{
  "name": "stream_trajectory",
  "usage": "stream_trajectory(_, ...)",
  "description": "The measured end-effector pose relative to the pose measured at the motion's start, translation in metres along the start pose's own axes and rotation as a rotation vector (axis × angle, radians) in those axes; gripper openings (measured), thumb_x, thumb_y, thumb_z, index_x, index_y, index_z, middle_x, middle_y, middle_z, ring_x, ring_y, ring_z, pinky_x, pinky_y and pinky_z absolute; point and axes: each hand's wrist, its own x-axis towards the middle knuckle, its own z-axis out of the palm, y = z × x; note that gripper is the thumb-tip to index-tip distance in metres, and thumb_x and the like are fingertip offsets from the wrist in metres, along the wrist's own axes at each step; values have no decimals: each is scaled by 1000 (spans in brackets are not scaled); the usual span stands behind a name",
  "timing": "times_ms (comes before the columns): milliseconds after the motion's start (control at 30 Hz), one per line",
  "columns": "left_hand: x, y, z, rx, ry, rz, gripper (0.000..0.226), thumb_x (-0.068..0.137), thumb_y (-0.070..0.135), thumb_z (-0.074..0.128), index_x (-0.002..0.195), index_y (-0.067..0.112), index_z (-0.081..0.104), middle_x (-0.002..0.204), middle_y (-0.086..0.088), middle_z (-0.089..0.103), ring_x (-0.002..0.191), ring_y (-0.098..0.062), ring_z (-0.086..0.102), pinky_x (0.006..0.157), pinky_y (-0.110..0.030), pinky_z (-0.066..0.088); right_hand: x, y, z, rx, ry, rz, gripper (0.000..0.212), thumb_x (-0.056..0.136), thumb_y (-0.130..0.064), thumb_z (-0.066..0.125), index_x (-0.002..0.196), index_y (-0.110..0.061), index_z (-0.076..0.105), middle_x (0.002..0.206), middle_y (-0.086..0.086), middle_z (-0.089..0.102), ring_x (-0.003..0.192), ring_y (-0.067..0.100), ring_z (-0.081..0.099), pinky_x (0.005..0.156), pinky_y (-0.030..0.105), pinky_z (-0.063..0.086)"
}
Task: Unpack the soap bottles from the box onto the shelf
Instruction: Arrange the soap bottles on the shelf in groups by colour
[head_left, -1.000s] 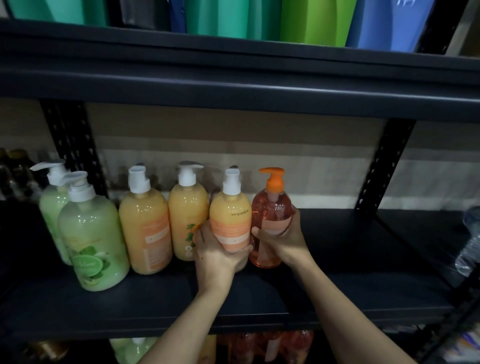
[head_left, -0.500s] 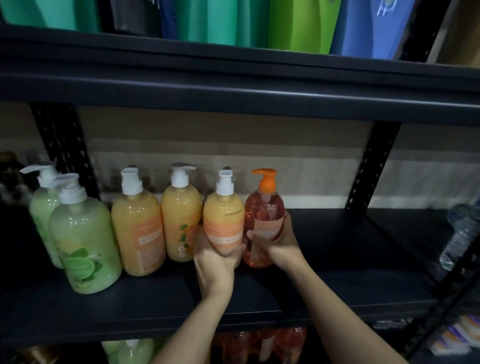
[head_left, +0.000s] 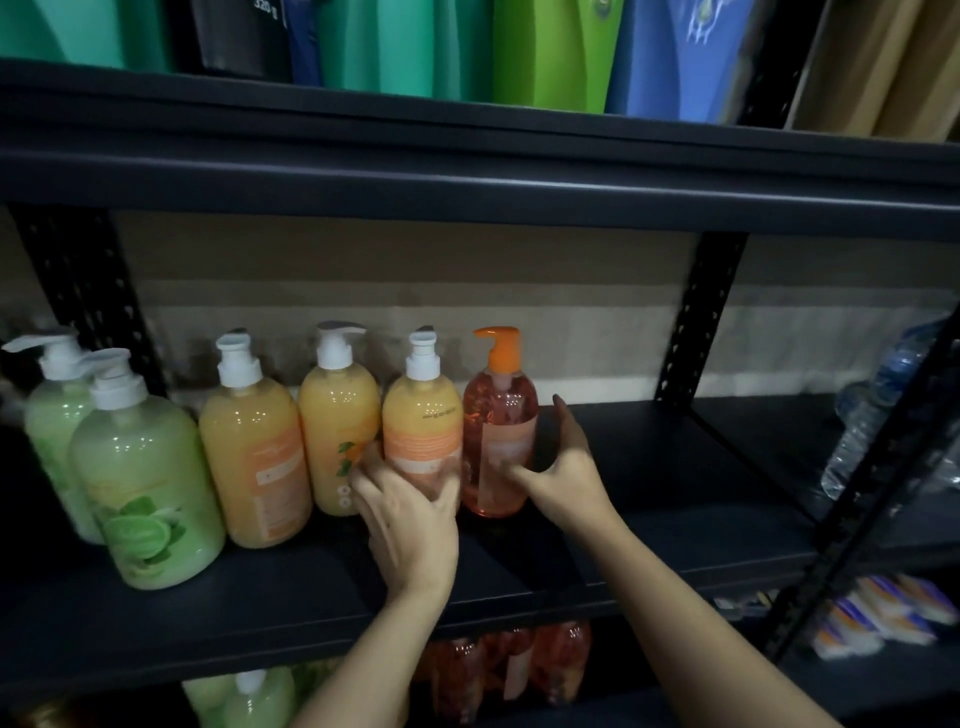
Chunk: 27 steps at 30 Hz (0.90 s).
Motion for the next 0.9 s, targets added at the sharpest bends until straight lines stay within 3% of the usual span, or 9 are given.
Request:
stream_trajectory(67, -12, 8, -3, -24, 48, 79, 59, 87, 37, 67, 128, 1, 45, 130, -17, 43, 121, -36, 47, 83, -46, 48, -9, 1, -11, -112, 27, -30, 106, 72, -43, 85, 155, -23, 22, 156, 0, 31, 141, 14, 34, 106, 22, 33)
stream_trajectory(167, -32, 19, 0, -100, 47, 244, 39, 93, 30, 60, 121, 4, 52, 118, -10, 52, 106, -27, 55, 71, -32, 46, -29, 6, -34, -185, 82, -82, 87, 80, -51, 75, 151, -25, 32, 149, -4, 39, 134, 11, 42, 111, 29, 38)
stream_trajectory(300, -63, 38, 23, -288, -85, 407, 24, 92, 31, 55, 105, 12, 57, 95, 1, 57, 85, -17, 57, 70, -33, 49, -68, 31, -76, -288, 214, -142, 56, 81, -57, 63, 132, -39, 50, 125, -24, 52, 99, -2, 61, 87, 41, 56)
stream_trajectory(433, -127, 58, 66, -432, -415, 488, 24, 87, 32, 60, 105, 16, 58, 91, 5, 57, 85, -15, 58, 74, -40, 53, -123, 67, -132, -401, 360, -78, 44, 83, -53, 58, 123, -37, 56, 116, -25, 57, 84, -1, 63, 77, 38, 56)
stream_trajectory(600, -255, 73, 121, -372, -953, 511, 20, 86, 26, 71, 102, 18, 62, 93, 7, 63, 87, -9, 60, 82, -36, 52, -221, 142, -216, -466, 496, 153, 42, 83, -51, 57, 122, -34, 57, 114, -21, 60, 77, 1, 62, 76, 36, 55)
stream_trajectory(800, -420, 71, 174, -140, -1527, 525, 23, 87, 33, 71, 105, 20, 63, 101, 7, 66, 96, -8, 60, 87, -21, 45, -353, 248, -297, -466, 530, 513, 49, 84, -50, 50, 124, -23, 58, 115, -6, 62, 97, 10, 60, 89, 35, 51)
stream_trajectory(900, -496, 49, 202, 12, -1728, 498, 26, 88, 38, 69, 109, 24, 62, 106, 9, 65, 101, -10, 61, 93, -30, 48, -422, 301, -319, -419, 549, 719, 54, 83, -52, 51, 126, -21, 57, 121, -7, 60, 111, 9, 55, 96, 26, 45)
